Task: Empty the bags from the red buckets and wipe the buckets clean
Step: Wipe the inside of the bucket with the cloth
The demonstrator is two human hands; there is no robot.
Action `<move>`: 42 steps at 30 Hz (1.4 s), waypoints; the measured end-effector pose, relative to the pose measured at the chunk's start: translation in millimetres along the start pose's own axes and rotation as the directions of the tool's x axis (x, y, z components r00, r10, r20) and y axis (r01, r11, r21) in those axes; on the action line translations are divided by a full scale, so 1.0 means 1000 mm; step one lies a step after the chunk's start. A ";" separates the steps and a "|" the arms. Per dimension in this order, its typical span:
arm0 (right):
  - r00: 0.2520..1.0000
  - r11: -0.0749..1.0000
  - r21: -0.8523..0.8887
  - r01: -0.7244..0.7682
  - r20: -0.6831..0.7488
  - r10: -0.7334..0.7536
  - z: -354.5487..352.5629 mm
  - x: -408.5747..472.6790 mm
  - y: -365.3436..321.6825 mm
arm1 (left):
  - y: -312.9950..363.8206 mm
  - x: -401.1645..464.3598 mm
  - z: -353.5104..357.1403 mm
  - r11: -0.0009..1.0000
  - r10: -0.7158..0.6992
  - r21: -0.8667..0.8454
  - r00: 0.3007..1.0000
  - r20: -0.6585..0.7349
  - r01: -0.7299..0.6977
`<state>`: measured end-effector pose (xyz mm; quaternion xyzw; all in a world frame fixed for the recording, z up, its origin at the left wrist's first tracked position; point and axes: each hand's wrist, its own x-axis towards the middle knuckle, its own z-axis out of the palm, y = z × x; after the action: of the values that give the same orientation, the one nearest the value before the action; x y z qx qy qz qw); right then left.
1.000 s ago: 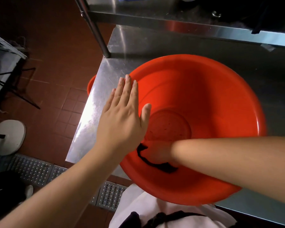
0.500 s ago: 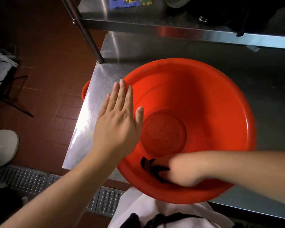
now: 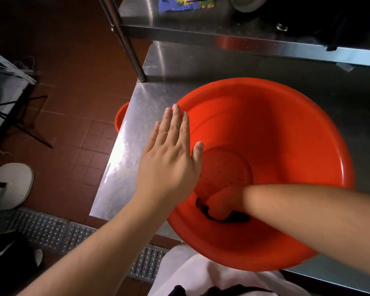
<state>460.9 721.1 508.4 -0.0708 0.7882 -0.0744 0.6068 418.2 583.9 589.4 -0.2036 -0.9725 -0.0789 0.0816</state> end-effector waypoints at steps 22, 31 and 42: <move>0.949 0.902 -0.382 0.200 0.303 -0.083 0.002 -0.053 0.032 | -0.001 0.002 -0.001 0.999 0.039 0.015 0.999 0.025 -0.039; 0.998 0.871 -0.491 0.033 0.068 0.001 0.010 0.007 0.025 | -0.002 0.008 -0.004 0.996 0.088 -0.018 0.996 0.031 -0.088; 0.997 0.953 -0.294 0.073 0.043 -0.063 0.002 0.033 0.021 | -0.013 0.062 -0.010 0.945 0.321 -0.109 0.940 0.118 -0.309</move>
<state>454.4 735.2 472.5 -0.1890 0.7774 0.0244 0.5995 357.7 593.8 608.9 -0.3648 -0.9261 -0.0943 0.0185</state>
